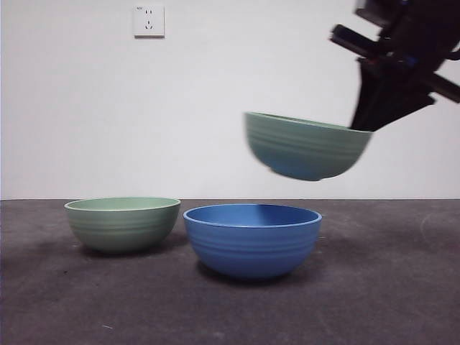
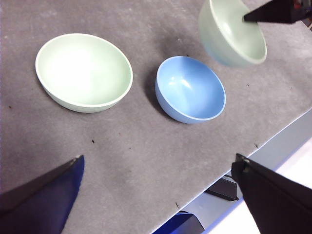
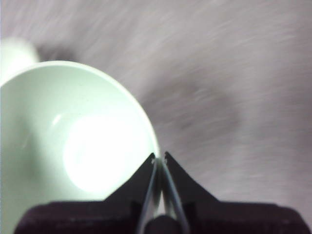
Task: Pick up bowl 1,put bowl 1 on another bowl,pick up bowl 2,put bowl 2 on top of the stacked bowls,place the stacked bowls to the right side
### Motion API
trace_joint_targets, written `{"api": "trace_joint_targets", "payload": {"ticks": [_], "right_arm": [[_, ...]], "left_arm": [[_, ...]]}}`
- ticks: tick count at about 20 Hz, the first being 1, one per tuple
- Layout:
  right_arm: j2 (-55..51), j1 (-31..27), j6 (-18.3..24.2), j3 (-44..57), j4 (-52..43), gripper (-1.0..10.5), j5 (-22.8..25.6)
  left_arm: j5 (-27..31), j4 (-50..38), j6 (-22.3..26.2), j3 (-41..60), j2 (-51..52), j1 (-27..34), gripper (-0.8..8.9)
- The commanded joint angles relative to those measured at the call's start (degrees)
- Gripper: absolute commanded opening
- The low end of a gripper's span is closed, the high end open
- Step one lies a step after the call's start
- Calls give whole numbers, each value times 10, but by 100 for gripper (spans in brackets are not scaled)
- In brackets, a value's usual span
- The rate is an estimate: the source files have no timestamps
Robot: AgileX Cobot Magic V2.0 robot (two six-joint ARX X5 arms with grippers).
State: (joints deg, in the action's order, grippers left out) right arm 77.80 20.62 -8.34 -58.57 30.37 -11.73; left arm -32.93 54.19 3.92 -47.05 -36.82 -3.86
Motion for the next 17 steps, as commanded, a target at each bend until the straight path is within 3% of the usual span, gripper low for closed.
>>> {"api": "trace_joint_targets", "payload": {"ticks": [1,3,13,17], "right_arm": [[16,40,2,0,-6,-17,17],[38,65,2,0,-5,-17,44],[123,97,16,0,-23,-8,46],[123,102,16,0,-26,201,43]], "left_arm": [[0,-6,2,-3,-4,1,688],[0,-6,2,-3,-5,1,688],[0,-6,2,-3,-5,1,687],[1,-7,2,-3,-6,1,688]]}}
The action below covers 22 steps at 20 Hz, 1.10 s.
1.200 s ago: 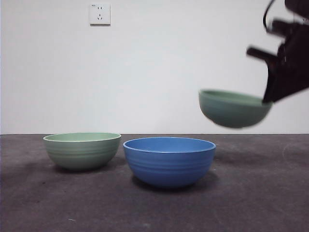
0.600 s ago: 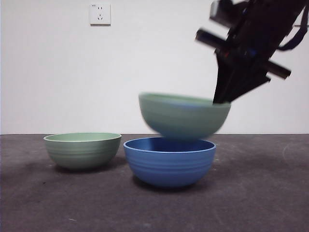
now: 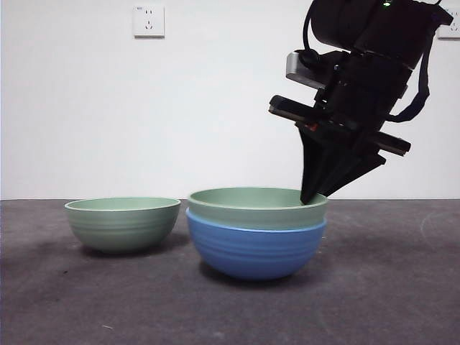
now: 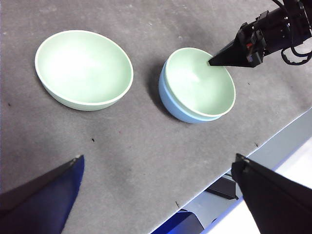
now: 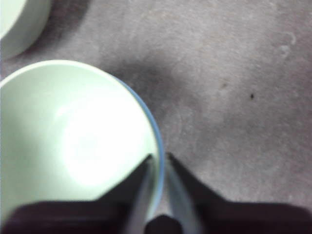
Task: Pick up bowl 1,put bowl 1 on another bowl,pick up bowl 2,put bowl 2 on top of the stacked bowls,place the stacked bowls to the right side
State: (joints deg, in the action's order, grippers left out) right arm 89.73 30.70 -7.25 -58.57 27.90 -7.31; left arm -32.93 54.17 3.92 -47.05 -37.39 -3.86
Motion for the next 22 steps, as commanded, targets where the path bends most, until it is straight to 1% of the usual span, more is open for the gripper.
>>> {"api": "trace_joint_targets", "payload": {"ticks": [1,5,7,9,14,16,17,20,22], "right_arm": [[3,2,5,0,-2,227,-1],[-35,1,5,0,-1,229,0],[-85,1,5,0,3,228,2],[-148,1,5,0,18,228,4],[-313,1,4,0,85,227,22],[-365,1,1,0,112,227,36],[-387,1,-1,0,126,227,48],[-439,1,-26,0,171,227,49],[-461,1,-28,0,198,227,49]], "left_arm": [[1,-10,2,-3,-3,1,688],[16,-36,2,-3,-28,1,688],[21,-62,-1,-3,-56,1,688],[49,-99,-15,-3,-95,0,688],[121,-245,-80,-3,-240,-19,687],[153,-289,-92,-8,-308,-33,687],[172,-298,-99,-17,-344,-40,687],[227,-299,-99,-64,-451,-56,687],[255,-299,-99,-96,-508,-67,687]]}}
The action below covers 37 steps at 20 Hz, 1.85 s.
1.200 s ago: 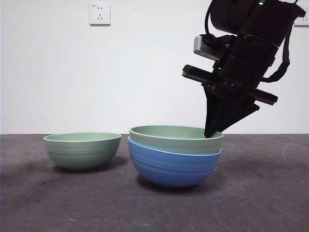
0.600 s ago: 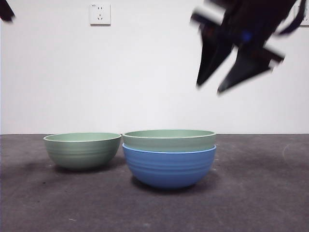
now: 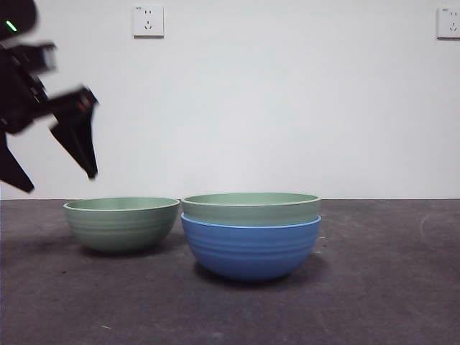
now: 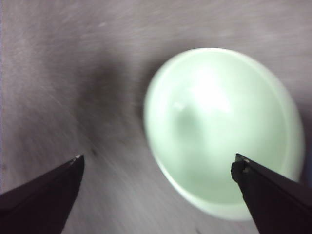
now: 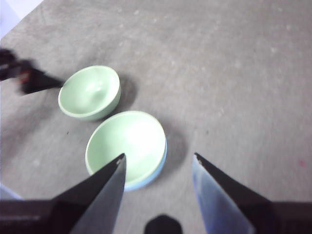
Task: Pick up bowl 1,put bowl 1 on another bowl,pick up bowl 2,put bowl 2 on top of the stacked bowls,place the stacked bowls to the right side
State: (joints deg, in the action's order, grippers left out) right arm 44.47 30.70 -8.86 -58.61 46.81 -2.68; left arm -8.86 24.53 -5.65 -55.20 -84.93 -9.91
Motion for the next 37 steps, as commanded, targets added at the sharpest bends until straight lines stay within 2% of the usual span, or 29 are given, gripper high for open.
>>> {"api": "trace_joint_targets", "payload": {"ticks": [1,2,4,6,10,12,23,28,31,34,37], "right_arm": [[-15,1,-12,0,18,227,2],[-20,1,-12,0,26,227,2],[-25,1,-14,0,35,227,3],[-25,1,-17,0,35,227,3],[-25,1,-18,0,35,226,2],[-25,1,-18,0,35,226,2],[-25,1,-19,0,43,226,1],[-25,1,-18,0,52,226,1],[-25,1,-18,0,52,225,1],[-25,1,-18,0,53,225,1],[-25,1,-18,0,53,225,1]], "left_arm": [[18,-3,-4,-26,-53,-11,686],[19,-5,-4,-34,-69,-14,667],[31,-10,-4,-37,-84,-21,540],[31,-11,-5,-37,-87,-22,457],[28,-7,-6,-37,-87,-22,99],[27,-6,-6,-37,-87,-24,-14],[27,-15,-5,-49,-83,-26,-8],[21,23,-2,-73,-12,-41,-8],[-21,62,-1,-103,30,-75,-8],[-20,103,6,-146,34,-136,-8],[-16,102,11,-164,17,-200,-8]]}}
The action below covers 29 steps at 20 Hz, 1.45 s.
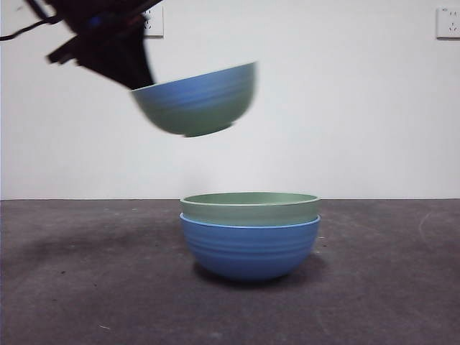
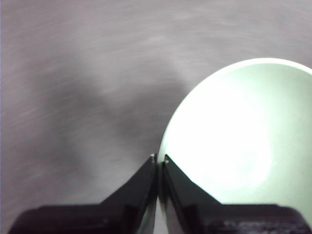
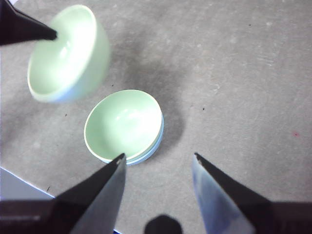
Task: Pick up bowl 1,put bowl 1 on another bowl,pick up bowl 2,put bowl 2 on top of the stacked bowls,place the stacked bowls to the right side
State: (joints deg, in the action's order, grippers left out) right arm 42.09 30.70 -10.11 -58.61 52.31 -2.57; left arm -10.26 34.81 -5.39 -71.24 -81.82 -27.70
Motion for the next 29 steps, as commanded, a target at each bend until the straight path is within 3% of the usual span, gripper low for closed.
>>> {"api": "trace_joint_targets", "payload": {"ticks": [1,12,18,19,21,23,29], "right_arm": [[-1,1,-6,0,-2,225,0],[-1,1,-6,0,5,225,0],[-1,1,-6,0,7,225,0],[-1,1,-6,0,7,225,-1],[0,1,-6,0,11,226,-1],[1,1,-6,0,21,227,-1],[13,1,-10,0,33,263,-1]], "left_arm": [[-1,-2,9,-5,-25,-34,-8],[15,-45,-5,-5,-173,-76,-8],[10,-28,-5,-9,-186,-77,7],[10,-15,-5,-15,-186,-77,34],[10,0,-5,-26,-186,-77,209],[10,19,-6,-42,-186,-77,315],[12,115,-4,-122,-166,-77,321]]}}
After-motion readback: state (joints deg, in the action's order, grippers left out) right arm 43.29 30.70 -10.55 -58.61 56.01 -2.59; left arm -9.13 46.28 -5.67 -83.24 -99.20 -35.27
